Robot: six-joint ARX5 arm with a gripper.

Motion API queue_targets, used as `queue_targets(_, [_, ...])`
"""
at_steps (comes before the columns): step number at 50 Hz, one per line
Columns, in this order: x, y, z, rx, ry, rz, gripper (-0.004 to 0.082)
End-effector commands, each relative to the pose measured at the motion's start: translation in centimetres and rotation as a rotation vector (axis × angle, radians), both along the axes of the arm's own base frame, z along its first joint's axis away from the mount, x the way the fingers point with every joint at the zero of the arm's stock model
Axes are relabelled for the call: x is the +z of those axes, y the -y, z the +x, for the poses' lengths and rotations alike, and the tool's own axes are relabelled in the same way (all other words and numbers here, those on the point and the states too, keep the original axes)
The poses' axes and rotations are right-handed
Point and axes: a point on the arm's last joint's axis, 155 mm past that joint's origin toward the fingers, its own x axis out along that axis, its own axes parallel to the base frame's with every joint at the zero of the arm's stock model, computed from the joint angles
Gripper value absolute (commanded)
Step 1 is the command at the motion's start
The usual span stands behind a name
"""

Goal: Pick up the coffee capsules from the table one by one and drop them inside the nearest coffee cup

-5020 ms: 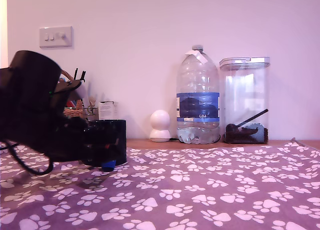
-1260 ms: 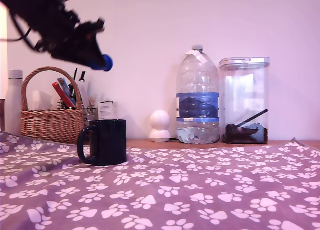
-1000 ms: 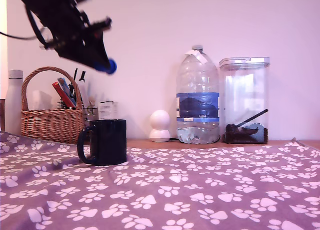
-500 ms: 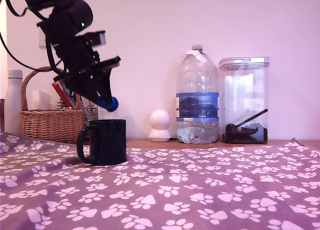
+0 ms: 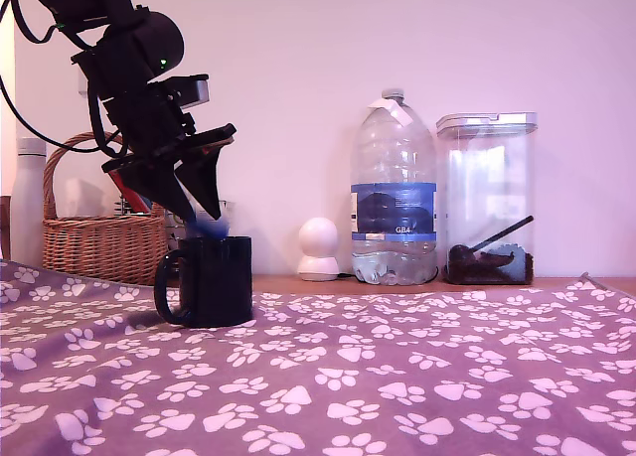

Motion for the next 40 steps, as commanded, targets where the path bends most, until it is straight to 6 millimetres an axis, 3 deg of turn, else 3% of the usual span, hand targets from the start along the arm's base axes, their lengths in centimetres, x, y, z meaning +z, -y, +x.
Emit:
queue_targets(1, [-0.8,-0.1,0.3,-0.001,-0.009,0.006,0.062])
queue_targets(8, [-1.0,-0.1,0.0,-0.004,-0.022,0.009,0.0614])
queue_targets(11, [-0.9,-0.1,0.0,-0.013,-0.019,0.012,0.0565])
queue_targets(16, [-0.7,-0.2,-0.3,-0.019,-0.022,0.016,0.0371])
queue_targets(22, [0.0,-0.1,-0.3,-0.024,-0.009,0.009,-0.0019])
queue_targets(30, [2.2,0.3,0.6,-0.034,0.072,-0.014,-0.0016])
queue_targets(40, [7.6,0.7,1.1,-0.054,0.223,-0.057,-0.0016])
